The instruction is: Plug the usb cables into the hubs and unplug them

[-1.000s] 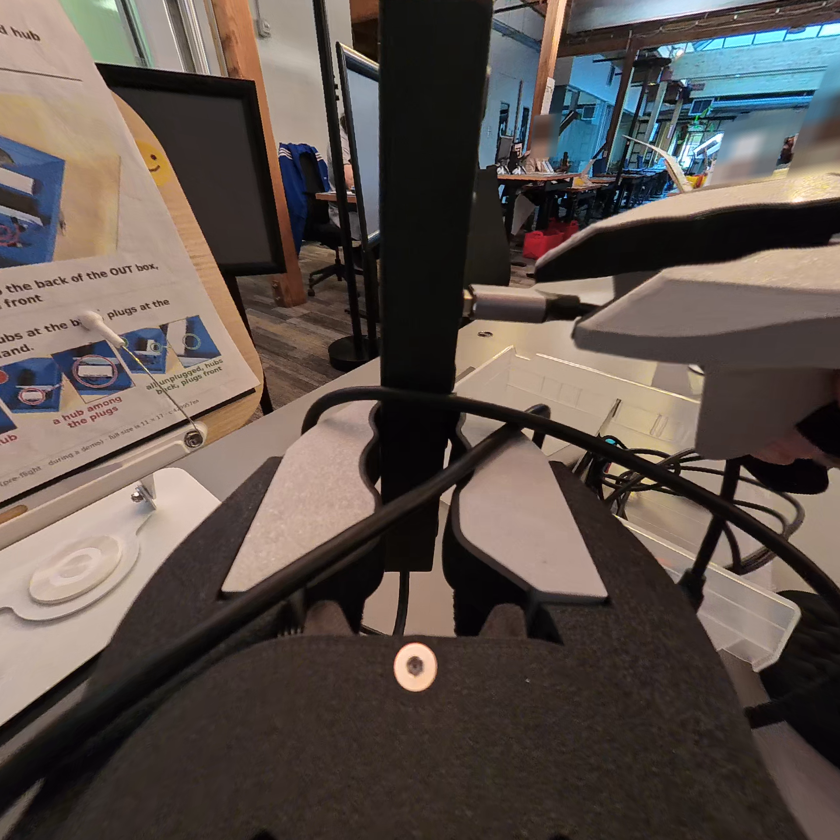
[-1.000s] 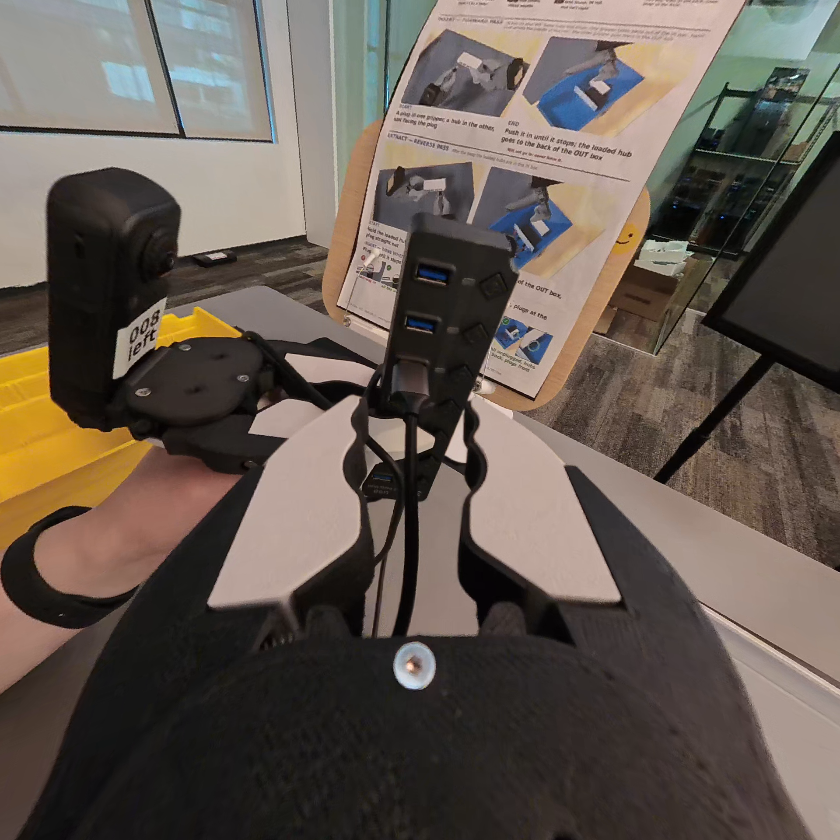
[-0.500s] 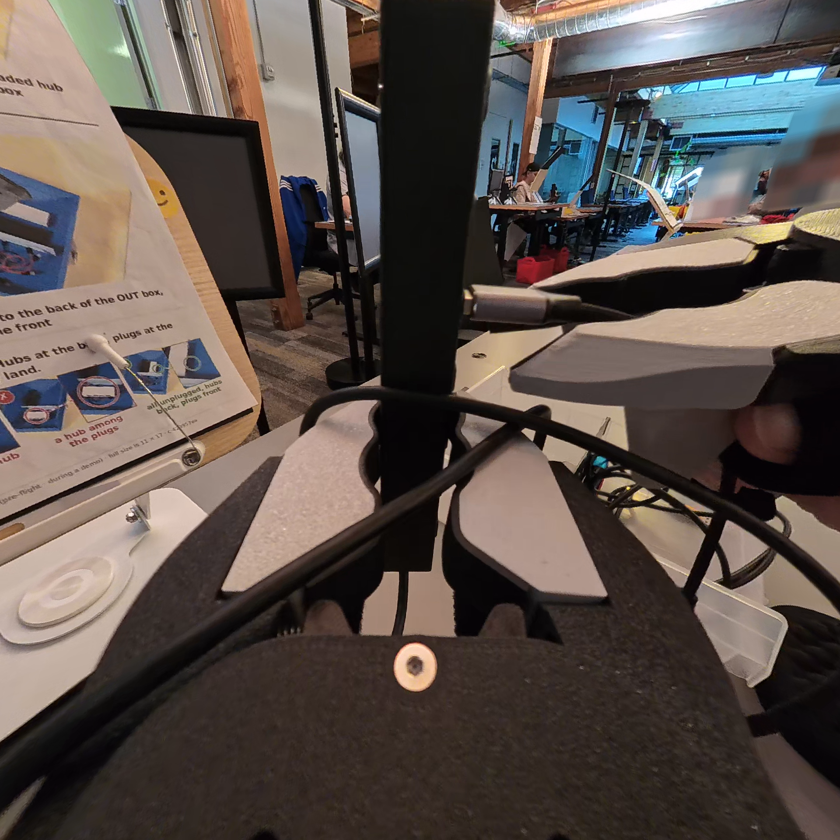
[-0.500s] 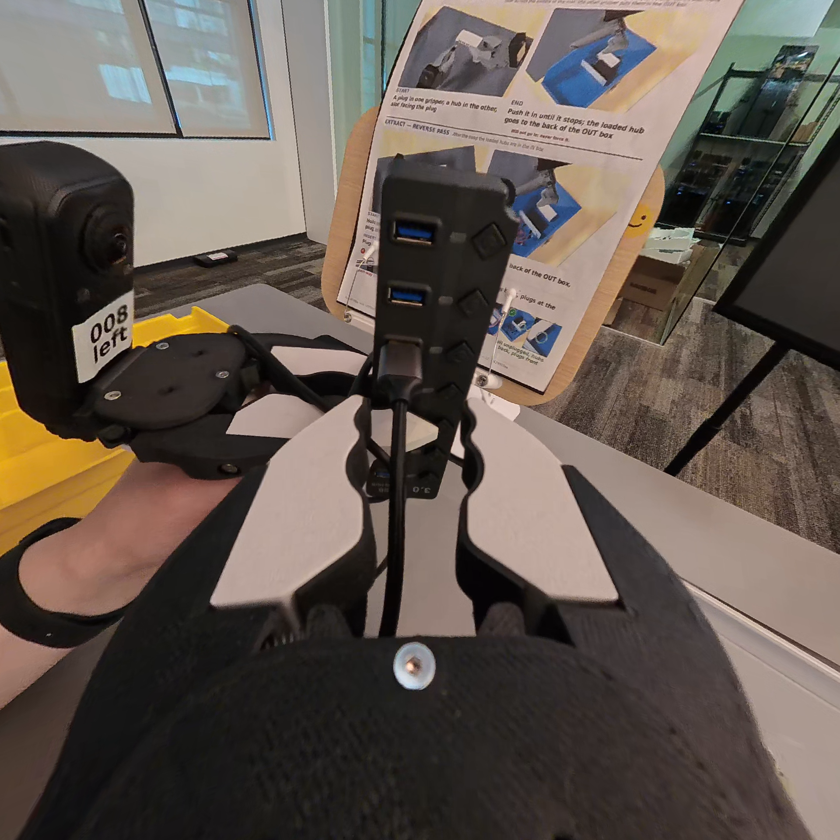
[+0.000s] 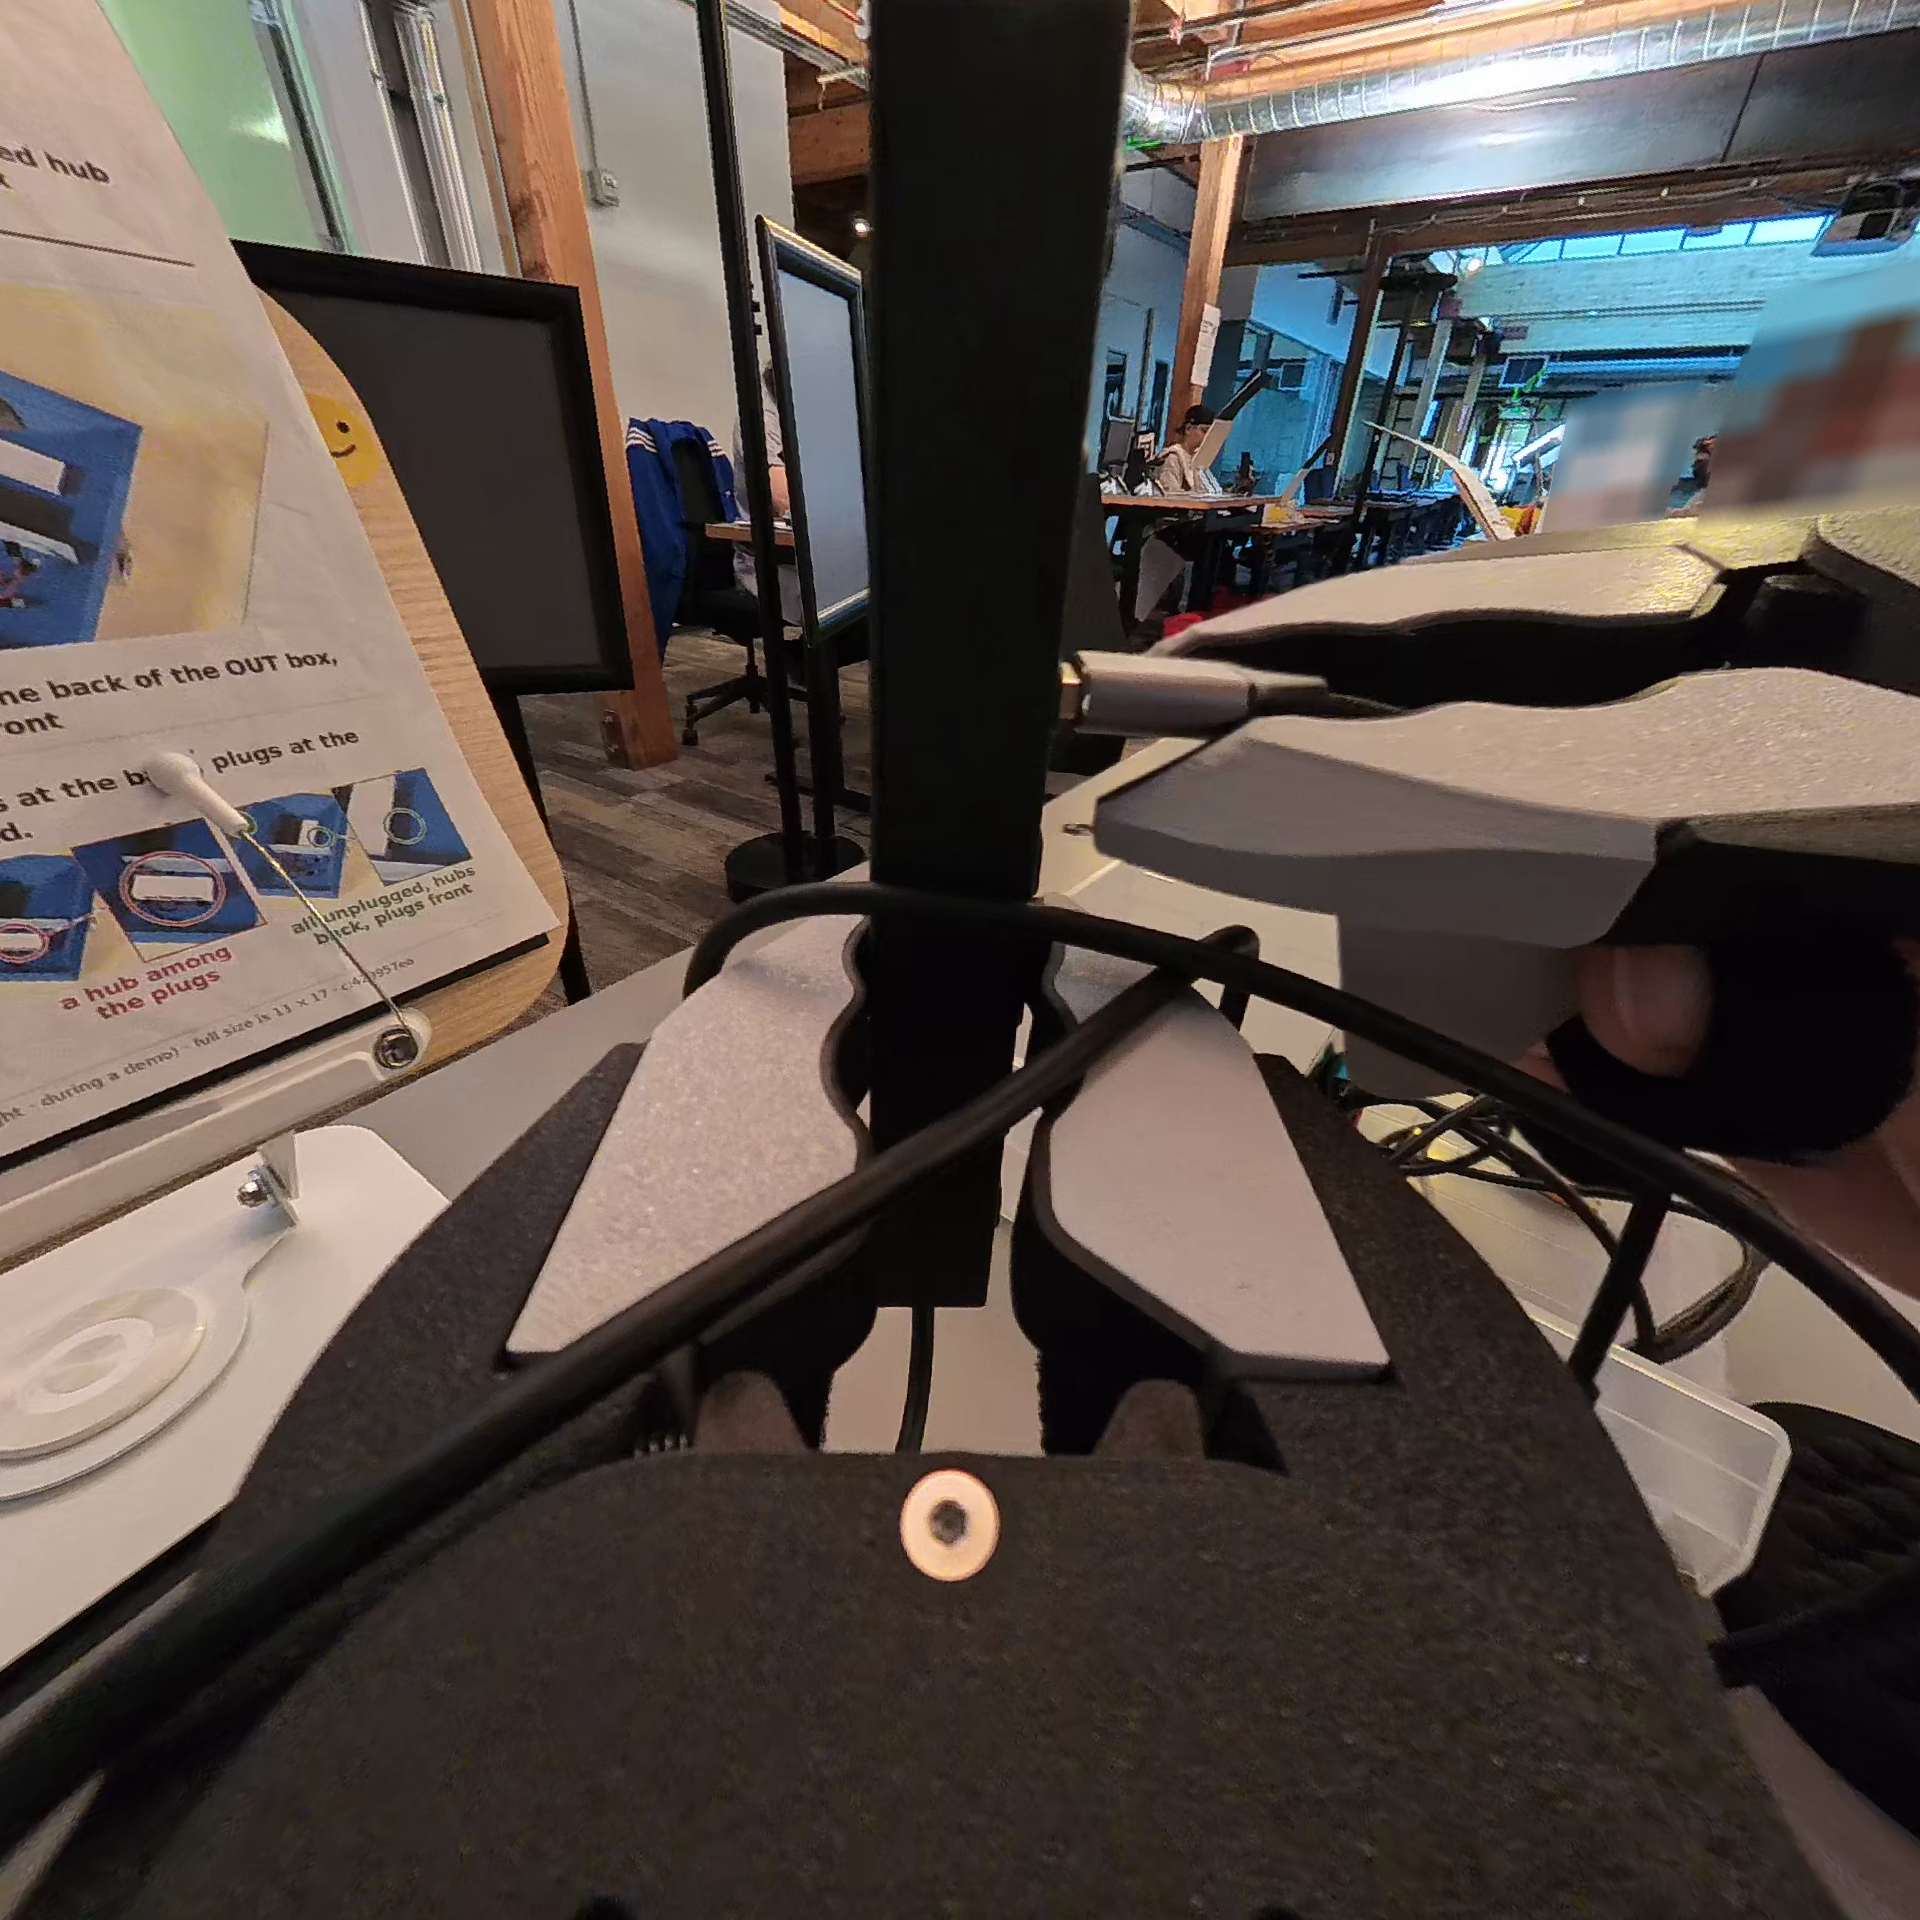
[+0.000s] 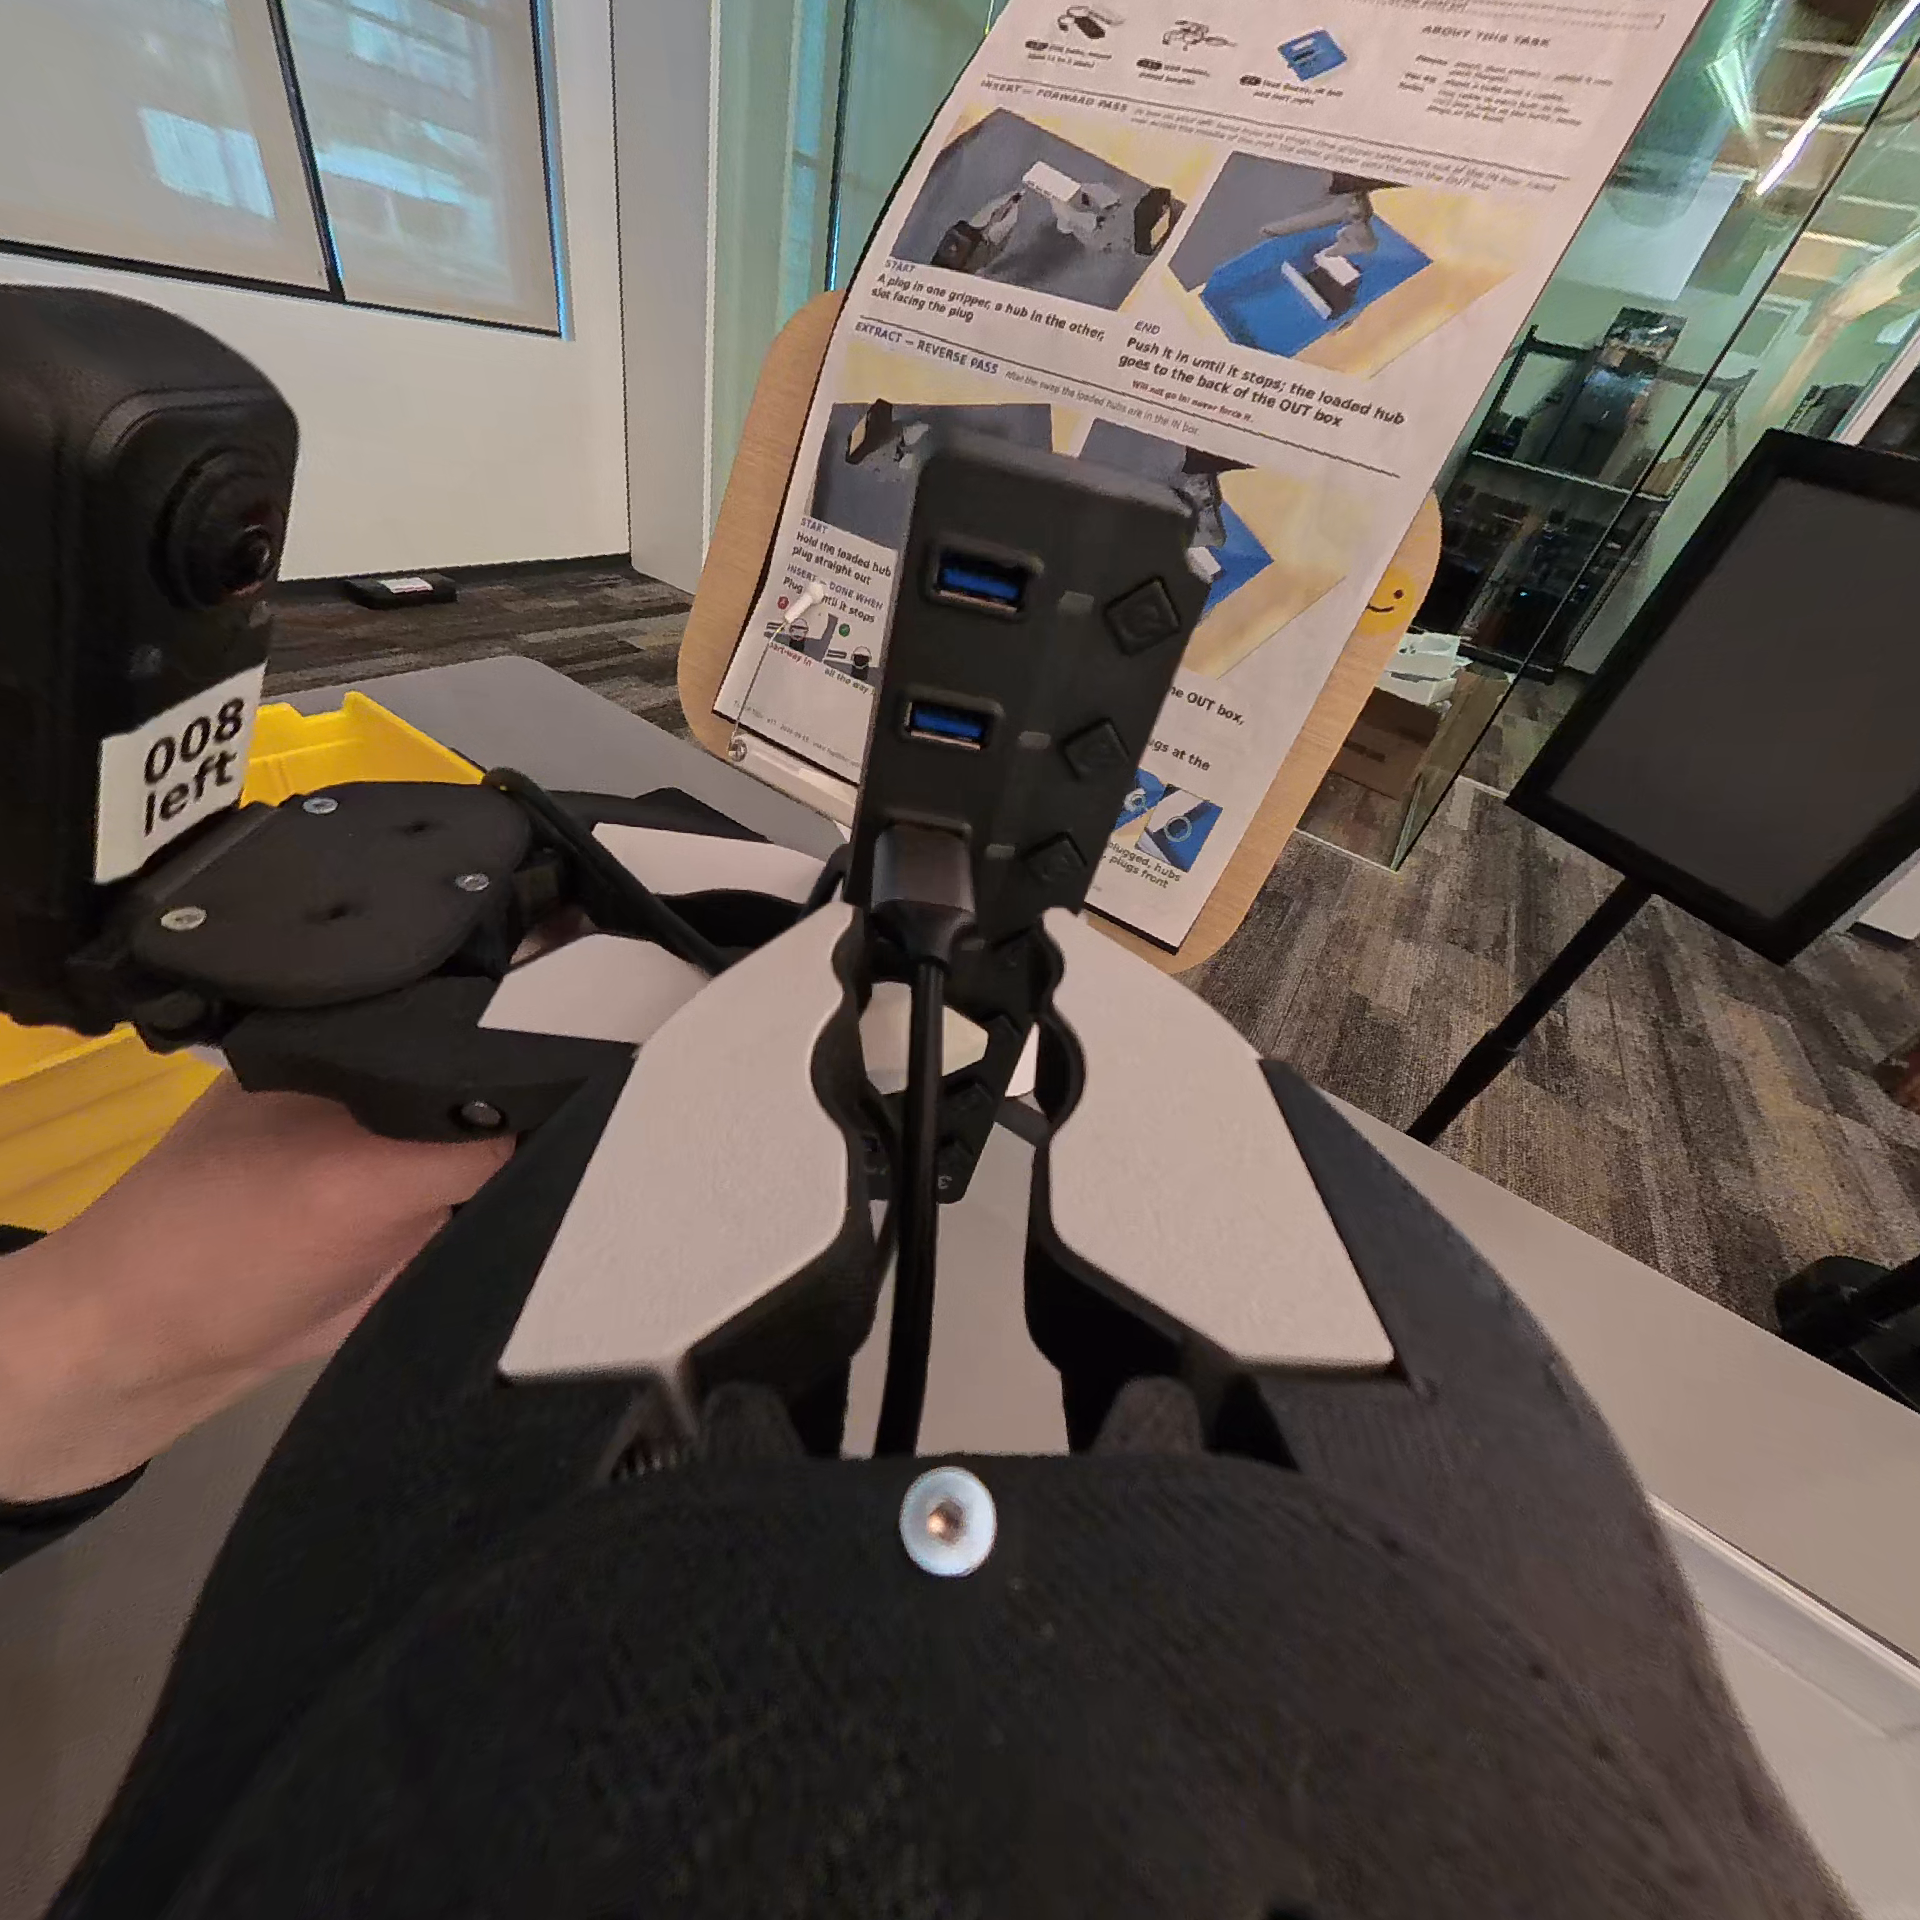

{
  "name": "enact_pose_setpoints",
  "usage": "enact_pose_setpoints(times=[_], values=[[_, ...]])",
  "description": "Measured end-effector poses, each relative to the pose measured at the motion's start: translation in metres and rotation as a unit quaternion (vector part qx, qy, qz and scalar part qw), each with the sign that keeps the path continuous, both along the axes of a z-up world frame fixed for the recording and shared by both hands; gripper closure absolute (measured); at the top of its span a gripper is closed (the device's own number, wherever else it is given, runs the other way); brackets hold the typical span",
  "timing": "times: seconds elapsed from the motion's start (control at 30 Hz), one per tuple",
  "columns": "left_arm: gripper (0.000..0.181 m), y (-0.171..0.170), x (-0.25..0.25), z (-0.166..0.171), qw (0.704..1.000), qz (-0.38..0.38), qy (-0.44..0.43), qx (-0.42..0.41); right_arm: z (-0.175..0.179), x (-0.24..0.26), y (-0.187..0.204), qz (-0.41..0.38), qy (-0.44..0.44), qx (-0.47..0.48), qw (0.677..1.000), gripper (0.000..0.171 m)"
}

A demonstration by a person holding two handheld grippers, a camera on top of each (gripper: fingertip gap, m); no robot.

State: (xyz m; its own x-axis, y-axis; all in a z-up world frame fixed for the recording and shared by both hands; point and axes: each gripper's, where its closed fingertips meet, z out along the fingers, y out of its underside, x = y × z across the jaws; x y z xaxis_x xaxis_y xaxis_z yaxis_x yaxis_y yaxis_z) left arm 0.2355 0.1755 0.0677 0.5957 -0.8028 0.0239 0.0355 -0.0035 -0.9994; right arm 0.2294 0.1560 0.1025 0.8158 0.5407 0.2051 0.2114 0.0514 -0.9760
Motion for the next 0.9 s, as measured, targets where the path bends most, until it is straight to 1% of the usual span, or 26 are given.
enact_pose_setpoints(times=[0.17, 0.43, 0.67, 0.9], values=[[0.157, 0.000, 0.002, -0.001, 1.000, 0.004, -0.008, 0.002, 0.005, -0.002, -0.002, 0.008, 0.018, 0.011, 1.000, 0.143], [0.157, 0.000, 0.003, 0.000, 1.000, 0.009, -0.013, 0.006, 0.008, -0.004, -0.003, 0.022, 0.043, 0.016, 0.999, 0.153], [0.156, -0.001, 0.001, 0.002, 0.999, 0.011, -0.030, -0.003, 0.011, -0.007, -0.004, 0.023, 0.057, 0.042, 0.997, 0.153], [0.156, 0.007, -0.005, -0.003, 0.999, 0.015, -0.034, -0.023, 0.004, -0.011, -0.001, 0.021, 0.058, 0.049, 0.997, 0.152]])
